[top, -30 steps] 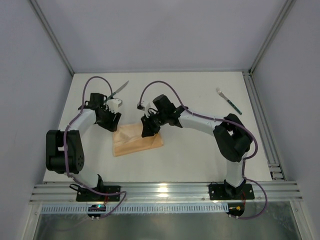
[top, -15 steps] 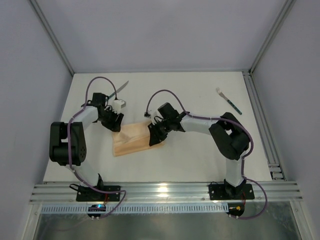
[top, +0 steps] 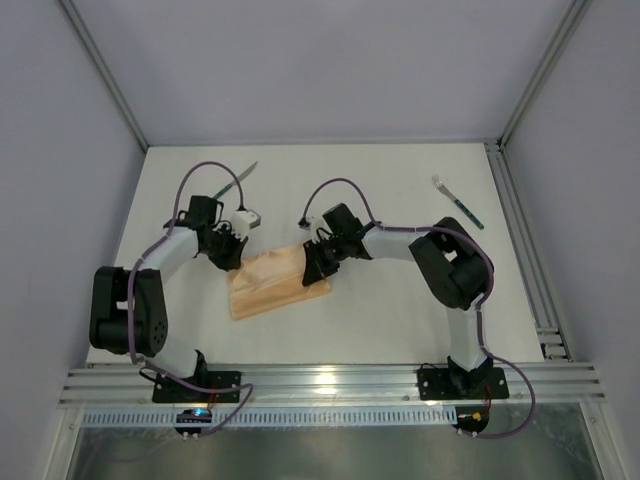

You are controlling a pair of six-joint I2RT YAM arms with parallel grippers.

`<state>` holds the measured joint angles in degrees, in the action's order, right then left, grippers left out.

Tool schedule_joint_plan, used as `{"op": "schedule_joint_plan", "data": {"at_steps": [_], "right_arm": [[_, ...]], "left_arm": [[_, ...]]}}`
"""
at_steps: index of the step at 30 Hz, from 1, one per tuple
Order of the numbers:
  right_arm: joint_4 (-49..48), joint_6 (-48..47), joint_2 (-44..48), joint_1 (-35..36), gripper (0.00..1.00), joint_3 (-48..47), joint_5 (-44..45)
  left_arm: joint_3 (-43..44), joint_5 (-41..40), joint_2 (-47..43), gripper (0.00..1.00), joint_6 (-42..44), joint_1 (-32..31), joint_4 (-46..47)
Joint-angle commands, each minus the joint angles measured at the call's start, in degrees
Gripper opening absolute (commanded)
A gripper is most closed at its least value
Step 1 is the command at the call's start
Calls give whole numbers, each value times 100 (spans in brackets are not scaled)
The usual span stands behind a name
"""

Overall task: Fold the napkin into a case and place the utensils inside
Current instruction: Pick up the 2/3-rectangle-folded napkin from the center of the board, then fold the 2/3-rectangle-folded napkin at the center of the board.

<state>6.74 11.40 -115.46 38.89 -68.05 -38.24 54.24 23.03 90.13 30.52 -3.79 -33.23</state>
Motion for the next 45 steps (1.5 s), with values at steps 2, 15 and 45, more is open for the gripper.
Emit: {"op": "schedule_joint_plan", "data": {"at_steps": [2, 15, 45], "right_arm": [[310, 161, -205, -57, 13, -138, 484], [354, 539, -363, -128, 12, -235, 748], [-208, 1154, -267, -347, 10, 46, 730]], "left_arm": [[-439, -87, -669, 0, 278, -349, 316], [-1363, -159, -2517, 0, 841, -1378, 38], [-2453, -1335, -2755, 0, 1421, -3918, -281]]}}
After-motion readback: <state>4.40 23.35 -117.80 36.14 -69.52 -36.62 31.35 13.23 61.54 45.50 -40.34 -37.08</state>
